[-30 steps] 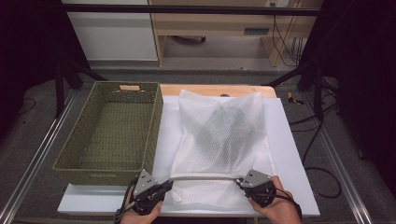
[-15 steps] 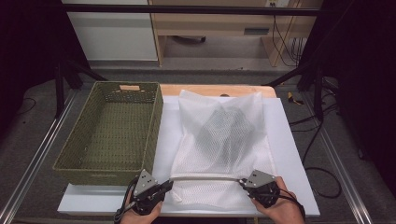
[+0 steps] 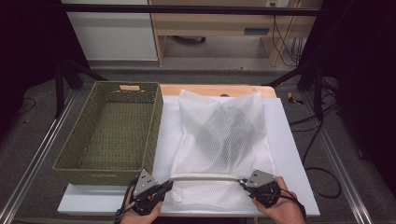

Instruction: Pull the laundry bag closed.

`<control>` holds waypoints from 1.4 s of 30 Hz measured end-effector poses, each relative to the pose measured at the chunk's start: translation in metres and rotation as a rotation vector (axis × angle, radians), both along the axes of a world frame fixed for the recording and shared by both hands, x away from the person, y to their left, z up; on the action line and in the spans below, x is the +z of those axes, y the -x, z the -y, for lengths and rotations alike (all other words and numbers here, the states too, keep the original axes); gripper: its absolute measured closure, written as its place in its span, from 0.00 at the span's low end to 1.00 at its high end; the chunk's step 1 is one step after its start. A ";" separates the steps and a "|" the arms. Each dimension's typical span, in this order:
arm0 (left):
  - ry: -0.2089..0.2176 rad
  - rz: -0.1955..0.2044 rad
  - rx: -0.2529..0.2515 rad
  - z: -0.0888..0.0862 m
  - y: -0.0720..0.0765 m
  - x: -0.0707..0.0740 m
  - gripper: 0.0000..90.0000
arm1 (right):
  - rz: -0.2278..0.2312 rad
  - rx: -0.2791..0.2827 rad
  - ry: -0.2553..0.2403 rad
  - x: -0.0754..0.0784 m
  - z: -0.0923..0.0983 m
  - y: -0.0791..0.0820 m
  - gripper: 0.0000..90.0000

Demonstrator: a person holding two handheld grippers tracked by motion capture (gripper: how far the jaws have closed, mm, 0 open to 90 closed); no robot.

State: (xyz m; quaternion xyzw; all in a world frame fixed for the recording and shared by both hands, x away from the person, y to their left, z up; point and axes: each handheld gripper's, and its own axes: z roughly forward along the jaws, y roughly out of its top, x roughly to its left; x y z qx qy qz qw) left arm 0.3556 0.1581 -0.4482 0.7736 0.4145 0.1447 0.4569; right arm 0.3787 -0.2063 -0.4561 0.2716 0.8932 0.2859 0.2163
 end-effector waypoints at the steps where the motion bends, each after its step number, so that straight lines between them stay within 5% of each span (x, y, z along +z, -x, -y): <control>1: -0.003 0.000 0.002 -0.001 0.000 0.001 0.98 | -0.001 -0.003 -0.001 0.000 0.000 0.000 0.91; 19: 0.000 -0.002 0.002 -0.001 -0.001 0.001 0.98 | -0.028 0.023 0.039 0.008 0.006 0.000 0.91; 27: 0.000 -0.001 0.006 -0.003 -0.001 0.001 0.98 | -0.040 0.015 0.095 0.013 0.022 0.001 0.91; 42: -0.006 -0.002 0.009 -0.004 -0.003 0.001 0.98 | -0.067 -0.032 0.117 0.013 0.061 0.007 0.91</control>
